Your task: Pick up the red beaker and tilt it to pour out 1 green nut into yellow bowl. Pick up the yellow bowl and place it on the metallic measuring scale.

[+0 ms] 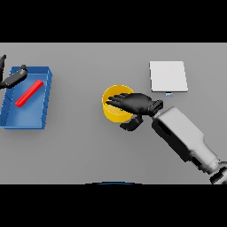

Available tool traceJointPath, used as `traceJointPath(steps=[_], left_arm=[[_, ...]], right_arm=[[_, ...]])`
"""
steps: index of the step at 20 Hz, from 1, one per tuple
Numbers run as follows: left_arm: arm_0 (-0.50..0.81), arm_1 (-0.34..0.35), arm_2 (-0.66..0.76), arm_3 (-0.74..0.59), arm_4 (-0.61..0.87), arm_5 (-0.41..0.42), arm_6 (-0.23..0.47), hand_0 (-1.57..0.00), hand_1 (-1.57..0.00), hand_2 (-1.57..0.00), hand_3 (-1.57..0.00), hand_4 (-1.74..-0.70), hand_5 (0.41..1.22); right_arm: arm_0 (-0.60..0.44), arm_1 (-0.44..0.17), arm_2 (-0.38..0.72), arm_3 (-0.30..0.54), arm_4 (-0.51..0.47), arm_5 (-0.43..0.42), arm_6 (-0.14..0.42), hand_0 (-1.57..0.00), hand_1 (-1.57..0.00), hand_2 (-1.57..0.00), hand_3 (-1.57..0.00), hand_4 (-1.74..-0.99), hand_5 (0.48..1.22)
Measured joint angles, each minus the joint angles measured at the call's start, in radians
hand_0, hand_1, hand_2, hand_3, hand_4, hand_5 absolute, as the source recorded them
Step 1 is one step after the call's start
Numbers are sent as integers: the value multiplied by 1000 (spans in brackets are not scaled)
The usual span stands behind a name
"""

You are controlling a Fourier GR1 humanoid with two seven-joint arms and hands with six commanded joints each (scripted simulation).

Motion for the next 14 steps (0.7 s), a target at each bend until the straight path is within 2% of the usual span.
traceJointPath(steps=[4,6,7,8,9,11,12,13,14], left_arm=[[-7,-3,-4,17,-10,-3,-3,1,1,1,1,-793,729],[-9,-13,-6,26,-6,-10,-5,1,1,1,1,-792,725],[-9,-6,-3,14,-5,-5,-9,1,1,1,1,-792,723],[-20,-3,1,20,-3,-12,-1,1,1,1,1,-793,722],[-22,-3,2,17,2,-17,1,1,1,1,1,-793,723],[-10,-5,2,10,3,-7,-4,1,1,1,1,-796,726],[-8,0,2,3,0,-1,0,1,1,1,1,-800,727],[-14,7,9,6,6,-10,-3,1,1,1,1,-799,728],[-9,3,4,10,2,-7,1,1,1,1,1,-799,727]], right_arm=[[-20,-3,23,26,18,18,-5,1,1,-4,-11,-1308,729],[-29,-1,25,25,20,24,0,-16,-40,-68,-94,-1339,784],[-29,8,30,35,27,21,15,-93,-107,-133,-160,-1362,820],[-36,12,40,41,37,20,17,-258,-236,-233,-249,-1387,900],[-37,12,48,41,45,18,8,-508,-437,-388,-359,-1425,964],[-32,2,46,37,39,32,7,-891,-846,-814,-594,-1534,1057],[-33,-1,49,35,31,46,-3,-1027,-991,-965,-691,-1571,1090],[-34,-5,50,28,20,70,3,-1136,-1107,-1086,-867,-1604,1116],[-42,-10,52,28,12,92,-1,-1223,-1200,-1183,-932,-1628,1137]])
